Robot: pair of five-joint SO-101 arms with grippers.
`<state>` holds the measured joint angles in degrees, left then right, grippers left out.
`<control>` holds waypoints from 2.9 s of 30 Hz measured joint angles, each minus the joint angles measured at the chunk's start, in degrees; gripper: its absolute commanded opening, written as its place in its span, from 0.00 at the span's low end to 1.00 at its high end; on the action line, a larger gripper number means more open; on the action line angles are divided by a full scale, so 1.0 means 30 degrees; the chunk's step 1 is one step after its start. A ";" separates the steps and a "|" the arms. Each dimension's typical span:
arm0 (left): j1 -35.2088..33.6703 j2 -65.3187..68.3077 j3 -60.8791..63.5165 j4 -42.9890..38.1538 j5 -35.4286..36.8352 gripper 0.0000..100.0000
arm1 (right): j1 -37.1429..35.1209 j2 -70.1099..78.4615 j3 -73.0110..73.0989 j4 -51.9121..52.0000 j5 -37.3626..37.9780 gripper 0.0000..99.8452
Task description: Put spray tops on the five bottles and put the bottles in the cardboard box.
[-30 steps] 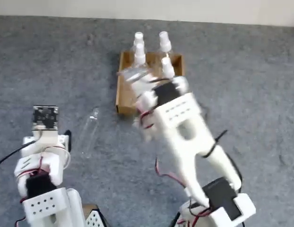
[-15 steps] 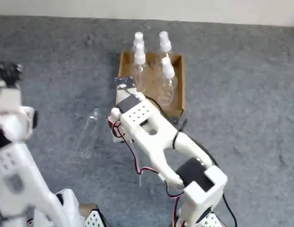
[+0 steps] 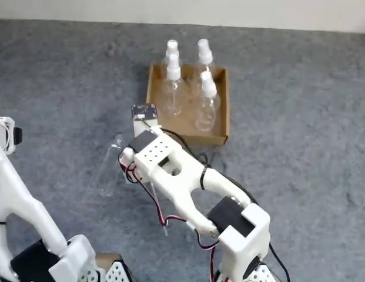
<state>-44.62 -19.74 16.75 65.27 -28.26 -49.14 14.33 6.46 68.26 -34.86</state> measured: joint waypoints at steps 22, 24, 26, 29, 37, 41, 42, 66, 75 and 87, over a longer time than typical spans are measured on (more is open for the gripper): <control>-0.3575 0.0176 -0.0117 -0.3223 -0.1377 0.21 | -0.2286 0.5333 -0.5245 -0.5451 -0.0059 0.27; -0.3634 0.0176 -0.0117 -0.3223 -0.1377 0.21 | -0.2286 0.5509 -0.5245 -0.5480 -0.0059 0.19; -0.3546 0.0176 -0.0117 -0.3223 -0.1377 0.21 | -0.2198 0.5538 -0.5245 -0.5451 -0.0029 0.08; -0.3516 0.0176 -0.0117 -0.3223 -0.1377 0.21 | -0.2139 0.5538 -0.5275 -0.5421 -0.0029 0.01; -0.3516 0.0176 -0.0088 -0.3223 -0.1377 0.21 | -0.2286 0.2901 -0.5245 -0.2374 0.1700 0.00; -0.2960 0.0176 -0.0088 -0.2696 -0.1377 0.21 | -0.2198 -0.0293 -0.5245 0.0967 0.7004 0.00; -0.2725 0.0176 -0.0088 -0.2227 -0.1377 0.21 | -0.2227 -0.0850 -0.5245 0.1993 0.8322 0.00; 1.5297 -0.7179 0.7355 0.3575 0.8117 0.20 | 1.3949 -1.7758 0.8586 0.8557 2.4645 0.00; 1.8256 -0.7150 1.2220 -0.3516 1.1956 0.20 | 1.9516 -1.8051 1.5326 0.1407 2.5788 0.00; 1.8286 0.0234 1.0960 -0.6007 1.2982 0.20 | 1.9575 -1.8051 1.6234 -0.1377 2.1568 0.00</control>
<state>10.24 -19.03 49.63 47.25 10.68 9.58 -39.82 55.16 64.13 29.85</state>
